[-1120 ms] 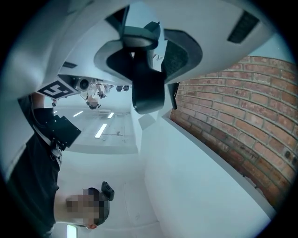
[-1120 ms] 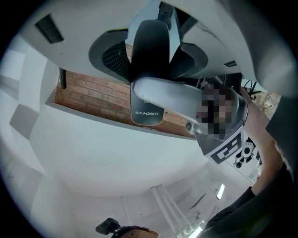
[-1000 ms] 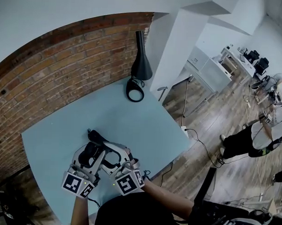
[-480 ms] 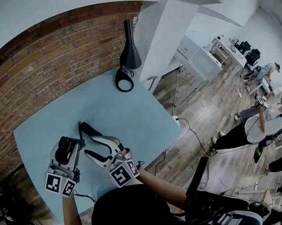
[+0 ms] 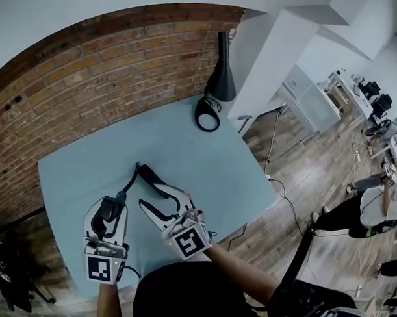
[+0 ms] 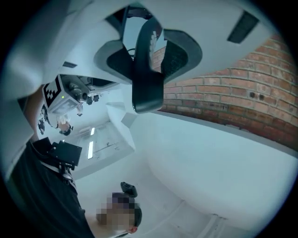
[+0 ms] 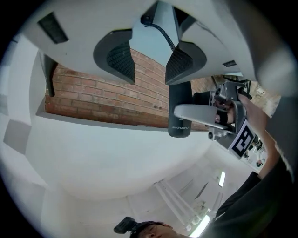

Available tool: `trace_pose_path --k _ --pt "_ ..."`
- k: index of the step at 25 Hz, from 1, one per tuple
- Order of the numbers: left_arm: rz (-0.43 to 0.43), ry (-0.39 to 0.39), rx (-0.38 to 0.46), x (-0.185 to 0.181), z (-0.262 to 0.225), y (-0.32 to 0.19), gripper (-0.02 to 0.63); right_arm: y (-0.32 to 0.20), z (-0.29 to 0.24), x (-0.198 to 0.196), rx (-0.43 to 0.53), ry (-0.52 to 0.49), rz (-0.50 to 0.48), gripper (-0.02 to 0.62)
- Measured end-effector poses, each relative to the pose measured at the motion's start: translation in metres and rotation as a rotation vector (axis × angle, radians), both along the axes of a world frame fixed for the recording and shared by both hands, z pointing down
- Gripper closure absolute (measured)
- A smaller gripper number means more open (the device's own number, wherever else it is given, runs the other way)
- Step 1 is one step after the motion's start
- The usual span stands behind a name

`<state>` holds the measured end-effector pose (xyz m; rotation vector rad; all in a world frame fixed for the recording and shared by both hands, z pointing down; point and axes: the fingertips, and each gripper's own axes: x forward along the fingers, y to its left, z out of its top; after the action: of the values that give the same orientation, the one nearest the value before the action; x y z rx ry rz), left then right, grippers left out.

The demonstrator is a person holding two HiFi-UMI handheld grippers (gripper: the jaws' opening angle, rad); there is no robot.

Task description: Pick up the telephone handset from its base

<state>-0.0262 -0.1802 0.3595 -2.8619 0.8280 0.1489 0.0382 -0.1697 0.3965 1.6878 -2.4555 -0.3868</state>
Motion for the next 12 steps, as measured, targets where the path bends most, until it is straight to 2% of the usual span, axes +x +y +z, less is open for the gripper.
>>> trace_pose_path --k 3,5,9,12 --pt "-0.023 -0.042 0.038 -0.002 0.004 0.002 0.411 -0.005 -0.002 -0.001 -0.011 -0.065 -0.006 0.425" --pt "-0.033 -0.053 0.049 -0.002 0.006 0.003 0.411 -0.006 0.000 -0.002 -0.024 -0.074 -0.005 0.468" --pt "-0.048 -0.063 0.023 -0.005 0.018 0.009 0.411 -0.002 0.005 -0.005 -0.033 -0.065 -0.015 0.504" --pt "-0.045 -0.089 0.010 -0.006 0.029 0.012 0.411 0.003 0.013 -0.005 -0.060 -0.087 -0.014 0.581"
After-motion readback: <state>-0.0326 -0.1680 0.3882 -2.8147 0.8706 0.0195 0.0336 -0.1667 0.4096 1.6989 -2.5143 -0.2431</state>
